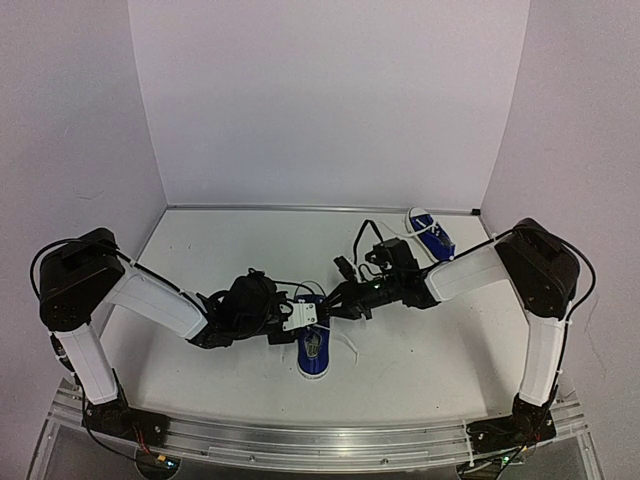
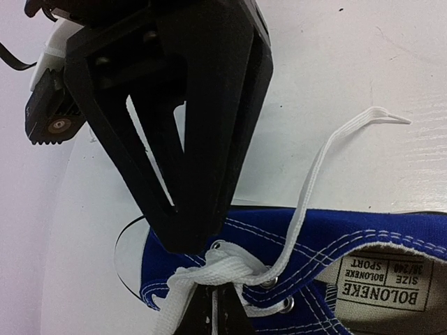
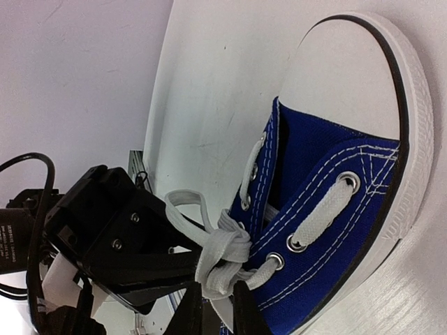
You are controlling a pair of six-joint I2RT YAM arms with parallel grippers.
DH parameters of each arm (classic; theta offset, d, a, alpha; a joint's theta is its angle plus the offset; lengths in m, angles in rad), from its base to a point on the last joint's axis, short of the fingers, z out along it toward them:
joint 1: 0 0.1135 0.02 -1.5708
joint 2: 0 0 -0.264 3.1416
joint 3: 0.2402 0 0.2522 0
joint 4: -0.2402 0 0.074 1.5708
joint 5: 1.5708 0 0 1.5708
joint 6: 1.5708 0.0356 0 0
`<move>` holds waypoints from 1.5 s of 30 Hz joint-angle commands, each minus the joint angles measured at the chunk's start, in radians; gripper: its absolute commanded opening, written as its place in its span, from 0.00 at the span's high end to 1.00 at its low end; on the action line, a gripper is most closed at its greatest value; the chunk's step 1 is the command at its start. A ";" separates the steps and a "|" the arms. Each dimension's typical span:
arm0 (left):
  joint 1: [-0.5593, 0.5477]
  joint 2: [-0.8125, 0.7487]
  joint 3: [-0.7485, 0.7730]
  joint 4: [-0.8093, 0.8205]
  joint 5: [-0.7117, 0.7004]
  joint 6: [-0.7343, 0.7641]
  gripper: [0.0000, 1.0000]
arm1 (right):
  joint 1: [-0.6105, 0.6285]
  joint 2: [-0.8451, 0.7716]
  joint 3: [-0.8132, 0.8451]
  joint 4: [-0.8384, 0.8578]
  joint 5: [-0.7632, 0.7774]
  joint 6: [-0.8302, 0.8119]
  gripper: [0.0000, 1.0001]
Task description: Tie the shoes
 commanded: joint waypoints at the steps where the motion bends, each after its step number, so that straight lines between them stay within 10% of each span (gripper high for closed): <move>1: -0.004 -0.019 0.007 0.003 -0.005 0.007 0.97 | -0.002 0.021 0.027 0.010 -0.016 0.002 0.79; 45: -0.005 0.023 0.034 0.040 0.009 0.006 1.00 | 0.009 0.023 0.028 0.027 -0.045 0.026 0.85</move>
